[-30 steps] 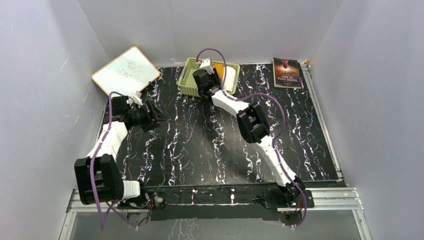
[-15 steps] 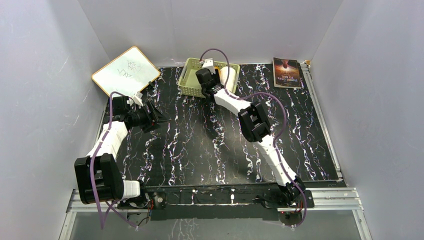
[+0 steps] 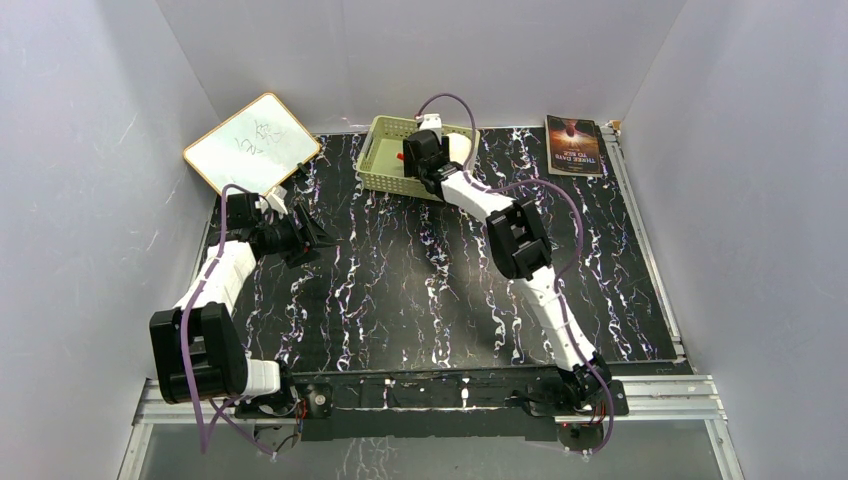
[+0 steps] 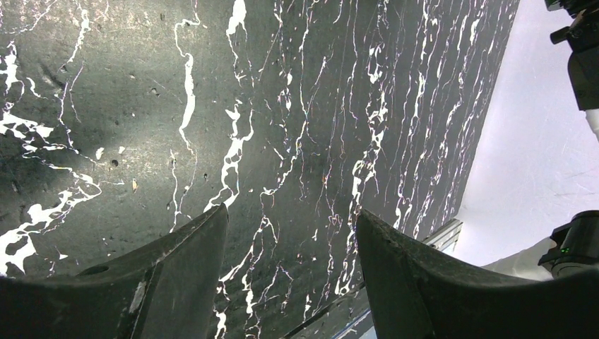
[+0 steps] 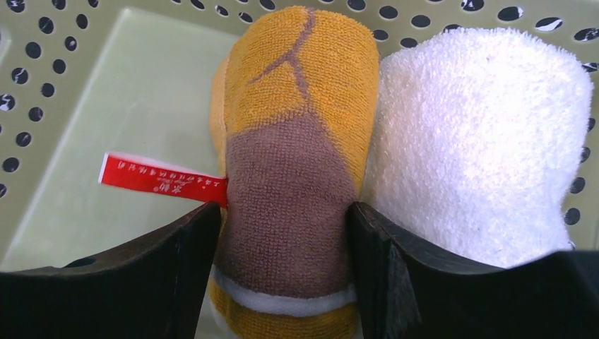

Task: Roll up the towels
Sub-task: Place the towel in the bin.

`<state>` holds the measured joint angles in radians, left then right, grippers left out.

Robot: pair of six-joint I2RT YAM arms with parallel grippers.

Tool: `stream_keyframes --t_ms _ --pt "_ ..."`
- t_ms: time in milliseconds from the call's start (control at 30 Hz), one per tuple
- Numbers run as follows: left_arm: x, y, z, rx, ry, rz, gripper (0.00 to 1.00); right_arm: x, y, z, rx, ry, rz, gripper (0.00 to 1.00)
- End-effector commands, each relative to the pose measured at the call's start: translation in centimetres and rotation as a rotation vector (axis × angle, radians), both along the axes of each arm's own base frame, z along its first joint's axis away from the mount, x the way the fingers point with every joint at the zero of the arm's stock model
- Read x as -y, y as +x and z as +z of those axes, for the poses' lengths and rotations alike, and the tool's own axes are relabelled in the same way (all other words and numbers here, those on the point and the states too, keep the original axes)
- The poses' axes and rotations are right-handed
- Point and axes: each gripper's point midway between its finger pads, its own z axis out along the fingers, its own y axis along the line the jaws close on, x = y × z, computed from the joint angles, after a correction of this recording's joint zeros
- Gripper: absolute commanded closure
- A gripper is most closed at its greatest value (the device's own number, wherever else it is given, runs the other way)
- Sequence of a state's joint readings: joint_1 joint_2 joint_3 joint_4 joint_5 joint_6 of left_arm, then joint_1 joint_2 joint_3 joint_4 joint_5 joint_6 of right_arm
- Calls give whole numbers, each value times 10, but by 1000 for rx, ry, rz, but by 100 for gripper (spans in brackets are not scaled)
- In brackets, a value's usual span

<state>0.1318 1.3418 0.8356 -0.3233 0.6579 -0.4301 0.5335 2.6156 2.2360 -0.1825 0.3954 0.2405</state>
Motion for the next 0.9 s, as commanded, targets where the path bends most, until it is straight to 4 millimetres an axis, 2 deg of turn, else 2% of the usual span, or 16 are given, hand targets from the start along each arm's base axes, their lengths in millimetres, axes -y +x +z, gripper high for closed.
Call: stream_keyframes --t_ms 0,200,300,400,467,533,567,633,700,733,767,833,867 --pt "0 -2 6 -8 -5 -11 35 -10 6 72 96 140 39 35" --pt "-4 0 7 -13 24 -9 35 -10 7 112 152 181 57 31" --pt "-5 2 9 -11 30 -9 35 -8 8 131 181 182 58 23" --pt "-6 3 12 -9 34 -8 35 -4 10 143 199 164 50 21" --pt "-7 5 15 -5 40 -3 35 1 11 154 213 153 41 15" --pt "-8 10 22 15 50 4 35 8 10 170 236 150 28 6" --pt "-10 13 28 37 58 8 35 12 9 179 246 154 24 2" --pt "-14 24 44 113 88 14 34 16 1 196 247 175 64 2" --pt "-18 33 71 226 126 21 31 13 -16 212 223 226 188 2" --pt "-21 37 82 274 146 25 25 11 -28 217 199 257 247 2" --pt "-23 40 93 321 165 26 20 10 -41 221 171 285 297 2" --pt "-26 46 116 414 196 37 16 15 -65 221 111 312 319 2" --pt "-27 48 127 461 207 47 9 20 -76 218 79 330 299 2"
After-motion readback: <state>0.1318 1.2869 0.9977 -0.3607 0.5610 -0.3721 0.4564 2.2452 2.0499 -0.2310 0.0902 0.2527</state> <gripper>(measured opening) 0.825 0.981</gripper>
